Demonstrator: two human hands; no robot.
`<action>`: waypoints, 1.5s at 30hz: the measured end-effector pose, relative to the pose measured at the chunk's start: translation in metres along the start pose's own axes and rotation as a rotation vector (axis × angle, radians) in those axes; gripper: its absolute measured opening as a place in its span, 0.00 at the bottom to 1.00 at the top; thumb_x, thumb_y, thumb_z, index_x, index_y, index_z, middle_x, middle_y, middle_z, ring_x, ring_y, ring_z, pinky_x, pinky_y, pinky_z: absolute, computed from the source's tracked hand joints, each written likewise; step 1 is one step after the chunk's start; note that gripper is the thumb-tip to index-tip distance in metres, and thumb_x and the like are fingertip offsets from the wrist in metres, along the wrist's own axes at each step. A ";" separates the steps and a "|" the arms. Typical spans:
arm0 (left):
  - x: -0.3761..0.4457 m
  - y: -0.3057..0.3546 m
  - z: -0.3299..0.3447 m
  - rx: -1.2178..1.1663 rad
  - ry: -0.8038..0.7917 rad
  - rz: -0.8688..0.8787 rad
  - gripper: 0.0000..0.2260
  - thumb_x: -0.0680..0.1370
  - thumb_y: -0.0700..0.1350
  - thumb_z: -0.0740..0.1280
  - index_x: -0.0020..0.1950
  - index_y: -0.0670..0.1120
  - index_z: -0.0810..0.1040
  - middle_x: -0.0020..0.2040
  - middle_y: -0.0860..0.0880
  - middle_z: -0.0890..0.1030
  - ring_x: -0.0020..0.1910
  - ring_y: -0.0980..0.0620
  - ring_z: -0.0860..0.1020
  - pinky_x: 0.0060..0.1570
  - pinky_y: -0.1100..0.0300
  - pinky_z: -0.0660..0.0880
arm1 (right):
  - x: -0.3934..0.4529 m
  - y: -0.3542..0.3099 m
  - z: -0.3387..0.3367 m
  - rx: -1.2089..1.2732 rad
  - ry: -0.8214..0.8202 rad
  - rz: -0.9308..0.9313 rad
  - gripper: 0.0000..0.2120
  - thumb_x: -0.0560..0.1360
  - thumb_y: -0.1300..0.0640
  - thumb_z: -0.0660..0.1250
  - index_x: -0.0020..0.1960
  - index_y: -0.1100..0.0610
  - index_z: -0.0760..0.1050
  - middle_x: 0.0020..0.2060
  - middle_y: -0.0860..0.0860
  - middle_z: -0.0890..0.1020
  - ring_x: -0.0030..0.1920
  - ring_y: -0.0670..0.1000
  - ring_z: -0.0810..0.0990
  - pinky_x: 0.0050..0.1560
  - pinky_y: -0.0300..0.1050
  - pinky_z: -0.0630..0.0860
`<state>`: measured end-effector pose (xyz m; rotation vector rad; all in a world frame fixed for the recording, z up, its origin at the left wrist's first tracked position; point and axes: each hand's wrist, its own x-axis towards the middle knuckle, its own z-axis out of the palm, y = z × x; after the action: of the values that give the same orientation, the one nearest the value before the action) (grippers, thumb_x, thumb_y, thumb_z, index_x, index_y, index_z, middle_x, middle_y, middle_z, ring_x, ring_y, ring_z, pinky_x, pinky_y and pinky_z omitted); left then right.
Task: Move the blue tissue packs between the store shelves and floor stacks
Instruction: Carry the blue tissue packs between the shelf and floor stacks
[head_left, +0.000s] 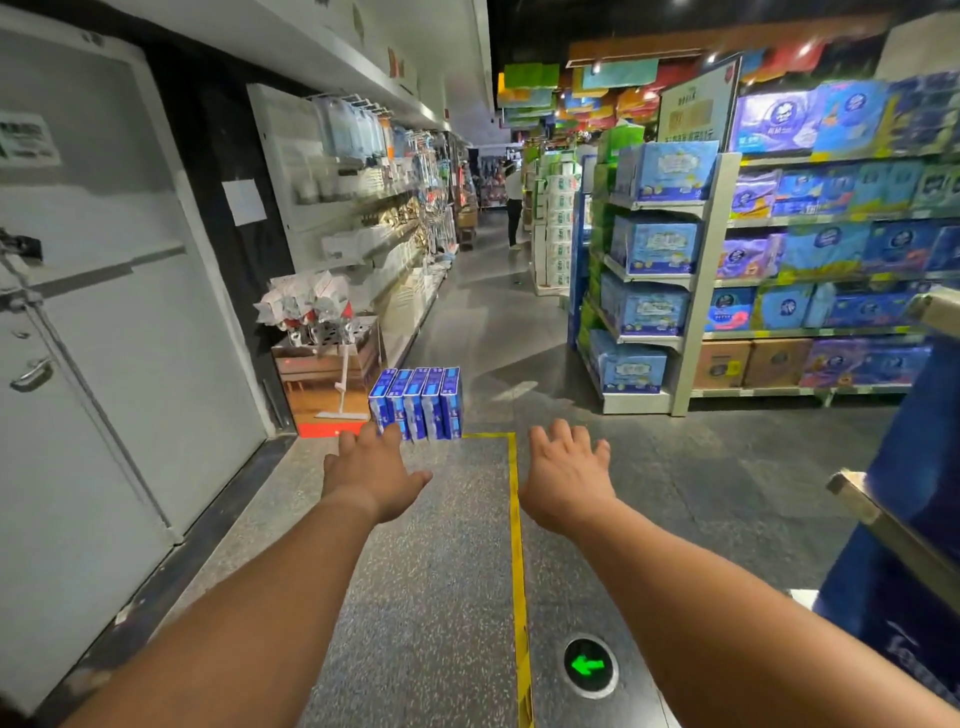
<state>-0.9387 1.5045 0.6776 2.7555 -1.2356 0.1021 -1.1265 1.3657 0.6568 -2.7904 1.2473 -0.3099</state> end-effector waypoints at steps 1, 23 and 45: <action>0.021 0.004 0.006 -0.022 -0.010 -0.021 0.35 0.76 0.67 0.65 0.76 0.51 0.62 0.75 0.45 0.65 0.73 0.40 0.62 0.66 0.42 0.67 | 0.019 0.005 0.008 0.002 -0.009 -0.007 0.27 0.74 0.52 0.59 0.72 0.53 0.60 0.68 0.57 0.65 0.70 0.63 0.61 0.71 0.70 0.55; 0.535 0.088 0.132 0.148 -0.185 0.075 0.34 0.75 0.68 0.63 0.75 0.51 0.65 0.75 0.44 0.66 0.72 0.40 0.64 0.68 0.38 0.63 | 0.518 0.129 0.115 -0.046 -0.123 0.040 0.25 0.76 0.46 0.63 0.69 0.53 0.63 0.67 0.58 0.66 0.69 0.63 0.63 0.67 0.66 0.62; 1.047 0.219 0.242 0.036 -0.272 -0.210 0.31 0.76 0.66 0.64 0.74 0.51 0.66 0.74 0.44 0.68 0.72 0.39 0.64 0.69 0.39 0.62 | 1.081 0.275 0.190 -0.125 -0.151 -0.231 0.25 0.74 0.49 0.66 0.69 0.53 0.65 0.65 0.56 0.69 0.66 0.60 0.67 0.64 0.62 0.65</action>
<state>-0.4038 0.5527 0.5714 2.9854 -0.9942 -0.2803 -0.5836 0.3742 0.5988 -3.0024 0.9452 -0.0325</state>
